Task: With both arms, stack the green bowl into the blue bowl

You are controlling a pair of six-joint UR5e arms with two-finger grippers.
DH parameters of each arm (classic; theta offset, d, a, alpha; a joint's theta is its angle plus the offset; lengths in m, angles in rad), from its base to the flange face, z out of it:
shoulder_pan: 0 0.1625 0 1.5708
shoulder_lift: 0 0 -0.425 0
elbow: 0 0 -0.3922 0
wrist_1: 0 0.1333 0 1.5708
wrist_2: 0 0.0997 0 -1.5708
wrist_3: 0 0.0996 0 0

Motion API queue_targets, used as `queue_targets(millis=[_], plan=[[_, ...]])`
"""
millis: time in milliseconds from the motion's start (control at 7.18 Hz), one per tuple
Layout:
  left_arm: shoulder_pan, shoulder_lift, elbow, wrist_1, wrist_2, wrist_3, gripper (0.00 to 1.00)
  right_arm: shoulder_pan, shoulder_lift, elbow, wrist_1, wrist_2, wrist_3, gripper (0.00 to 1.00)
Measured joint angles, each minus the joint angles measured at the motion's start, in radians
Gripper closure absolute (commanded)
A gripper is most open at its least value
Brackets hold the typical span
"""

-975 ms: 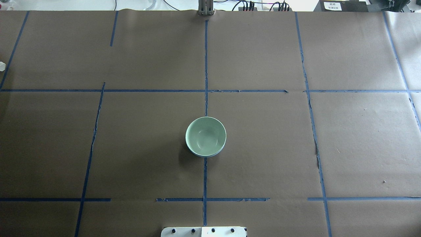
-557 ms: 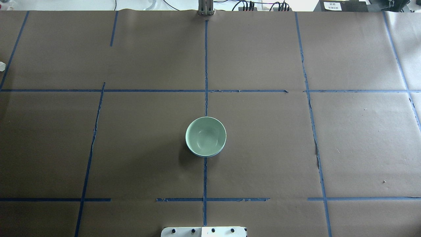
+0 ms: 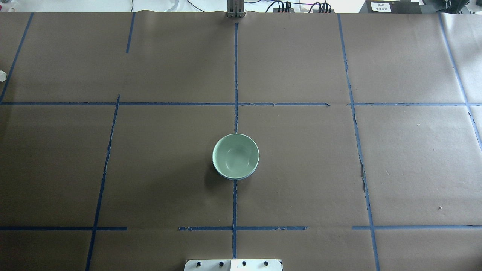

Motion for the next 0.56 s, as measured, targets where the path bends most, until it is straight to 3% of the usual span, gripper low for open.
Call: queue_targets(millis=[279,557], plan=[[-0.001,0.002,0.005,0.002,-0.001,-0.006,0.00,-0.024,-0.056,0.144,-0.112,-0.056,0.000,0.00],[-0.006,-0.001,0.026,0.008,-0.006,-0.019,0.00,-0.034,-0.136,0.234,-0.143,-0.106,0.002,0.00]])
